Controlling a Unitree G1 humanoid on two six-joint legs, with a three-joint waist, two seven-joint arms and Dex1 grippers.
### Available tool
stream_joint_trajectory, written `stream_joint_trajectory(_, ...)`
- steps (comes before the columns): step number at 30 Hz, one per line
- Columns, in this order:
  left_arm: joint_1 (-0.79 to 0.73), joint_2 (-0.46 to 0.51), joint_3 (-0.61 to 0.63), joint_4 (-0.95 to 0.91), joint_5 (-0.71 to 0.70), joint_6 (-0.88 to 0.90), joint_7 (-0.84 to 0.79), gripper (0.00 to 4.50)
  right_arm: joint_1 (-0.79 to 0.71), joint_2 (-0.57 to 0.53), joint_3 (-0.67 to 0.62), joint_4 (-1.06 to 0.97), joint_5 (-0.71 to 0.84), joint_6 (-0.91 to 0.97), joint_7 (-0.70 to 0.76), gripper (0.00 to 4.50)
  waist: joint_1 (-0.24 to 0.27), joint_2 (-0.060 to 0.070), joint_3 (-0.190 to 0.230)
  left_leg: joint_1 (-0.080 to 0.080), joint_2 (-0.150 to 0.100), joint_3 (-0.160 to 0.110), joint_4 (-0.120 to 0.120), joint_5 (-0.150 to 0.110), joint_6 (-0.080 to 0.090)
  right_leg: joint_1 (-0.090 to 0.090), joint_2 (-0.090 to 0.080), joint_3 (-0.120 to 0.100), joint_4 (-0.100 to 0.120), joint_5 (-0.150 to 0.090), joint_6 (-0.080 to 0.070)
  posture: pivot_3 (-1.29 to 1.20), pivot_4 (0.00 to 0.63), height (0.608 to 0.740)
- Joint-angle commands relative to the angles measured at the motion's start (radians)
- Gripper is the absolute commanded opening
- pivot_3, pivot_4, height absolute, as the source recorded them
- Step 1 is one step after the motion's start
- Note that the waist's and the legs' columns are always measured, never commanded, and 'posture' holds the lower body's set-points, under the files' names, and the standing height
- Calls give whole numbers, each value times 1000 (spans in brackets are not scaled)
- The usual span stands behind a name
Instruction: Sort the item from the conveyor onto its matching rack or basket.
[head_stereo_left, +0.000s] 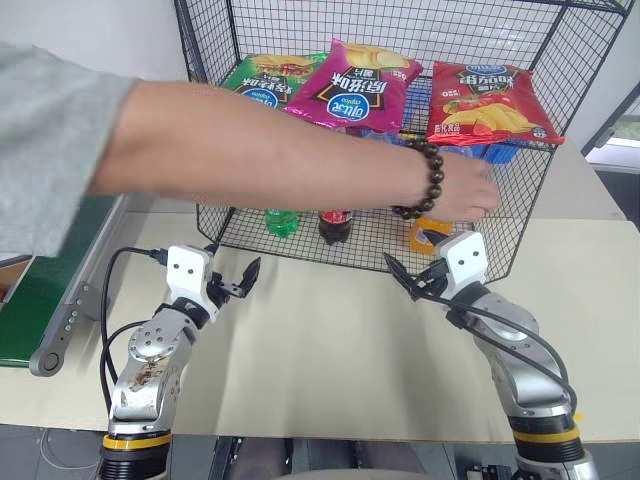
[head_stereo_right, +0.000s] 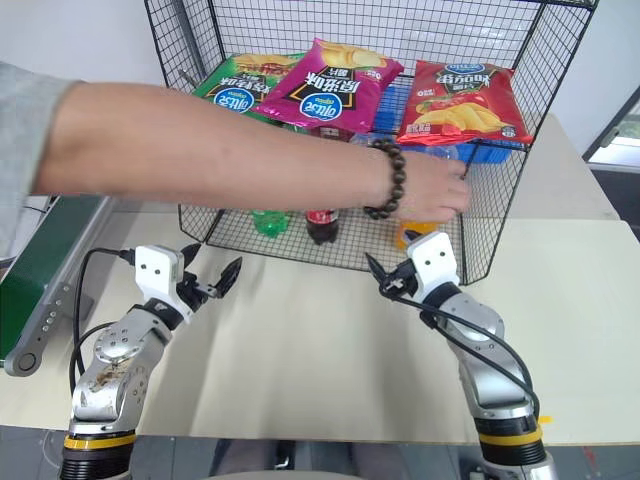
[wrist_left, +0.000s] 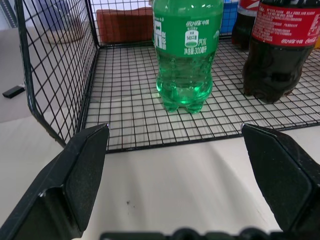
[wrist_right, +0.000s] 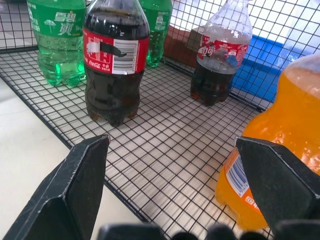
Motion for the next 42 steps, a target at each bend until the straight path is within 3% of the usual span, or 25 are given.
stream_joint_trajectory(1, -8, 13, 12, -11, -3, -29, -7, 4500, -14, 1, -14, -31, -4, -8, -6, 4411, 0, 0, 0, 0, 0, 0, 0, 0, 0, 0, 0, 0, 0, 0, 0, 0, 150, 740)
stream_joint_trajectory(10, -9, 21, 17, -23, -15, -21, -14, 4500, -6, -9, -20, -51, 1, -3, 6, 4411, 0, 0, 0, 0, 0, 0, 0, 0, 0, 0, 0, 0, 0, 0, 0, 0, 150, 740)
stream_joint_trajectory(20, 114, 25, 44, -131, -42, 18, 1, 4500, 45, -61, -22, -141, 68, 51, 94, 4411, -2, 0, 0, 0, 1, 0, 0, 0, 0, 0, 0, 2, 0, 0, 0, 0, 150, 740)
stream_joint_trajectory(31, 192, 35, 188, -222, -116, 105, 56, 4500, -102, -49, 30, -46, 138, 81, 200, 4411, -2, -1, 0, 0, 0, 0, 0, 0, 0, 0, 0, 2, -1, 0, 0, 0, 150, 740)
stream_joint_trajectory(42, 244, 74, 294, -257, -150, 139, 63, 4500, -156, -40, 46, -1, 147, 74, 239, 4411, -7, -1, 0, 1, 1, 0, 0, -1, 1, 0, 0, 3, -1, 0, 0, 0, 150, 740)
